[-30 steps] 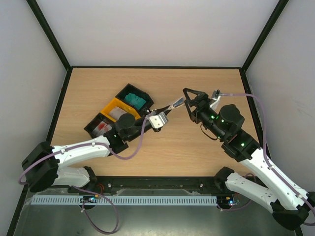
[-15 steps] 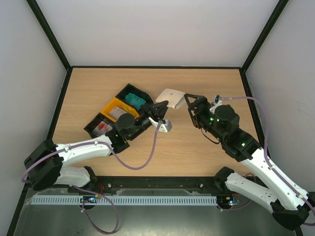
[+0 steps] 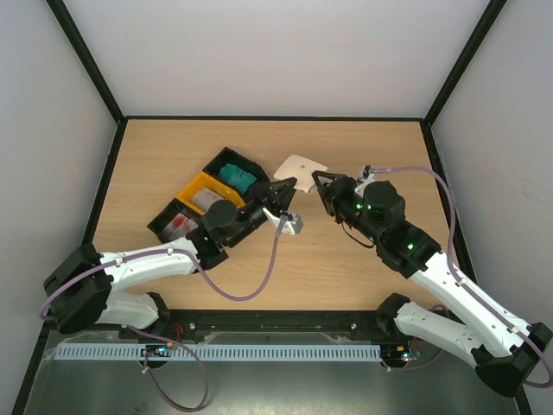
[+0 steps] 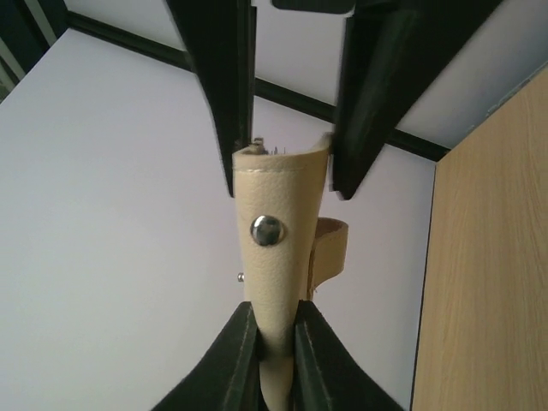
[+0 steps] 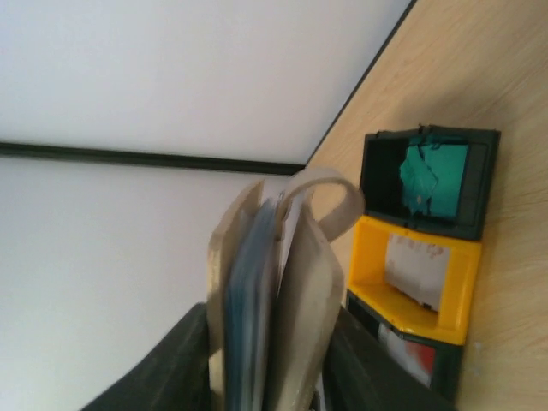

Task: Put the credit cards into the card holder
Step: Place the card holder at the center of the board.

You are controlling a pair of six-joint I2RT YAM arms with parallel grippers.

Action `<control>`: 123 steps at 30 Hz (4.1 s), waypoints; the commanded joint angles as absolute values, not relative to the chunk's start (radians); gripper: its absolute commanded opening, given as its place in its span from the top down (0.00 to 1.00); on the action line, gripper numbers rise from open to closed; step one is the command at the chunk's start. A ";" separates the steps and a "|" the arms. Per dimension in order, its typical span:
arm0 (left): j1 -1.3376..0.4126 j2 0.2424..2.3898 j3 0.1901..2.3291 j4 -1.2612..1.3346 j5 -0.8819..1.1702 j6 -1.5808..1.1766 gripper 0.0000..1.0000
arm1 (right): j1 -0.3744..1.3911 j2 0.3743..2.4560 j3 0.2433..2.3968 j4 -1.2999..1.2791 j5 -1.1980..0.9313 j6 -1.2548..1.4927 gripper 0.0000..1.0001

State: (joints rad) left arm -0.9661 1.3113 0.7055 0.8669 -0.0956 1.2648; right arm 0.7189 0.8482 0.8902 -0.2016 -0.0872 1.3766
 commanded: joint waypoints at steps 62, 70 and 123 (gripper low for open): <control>-0.861 0.864 0.720 0.029 0.474 -0.080 0.97 | 0.714 0.721 0.743 -0.268 -0.424 0.789 0.23; -0.862 0.851 0.755 -0.084 0.410 0.066 0.97 | 0.715 0.724 0.676 -0.073 -0.646 0.840 0.22; -0.753 1.725 0.808 0.098 0.613 -0.521 0.52 | 0.714 0.902 0.412 -0.264 -0.151 0.875 0.42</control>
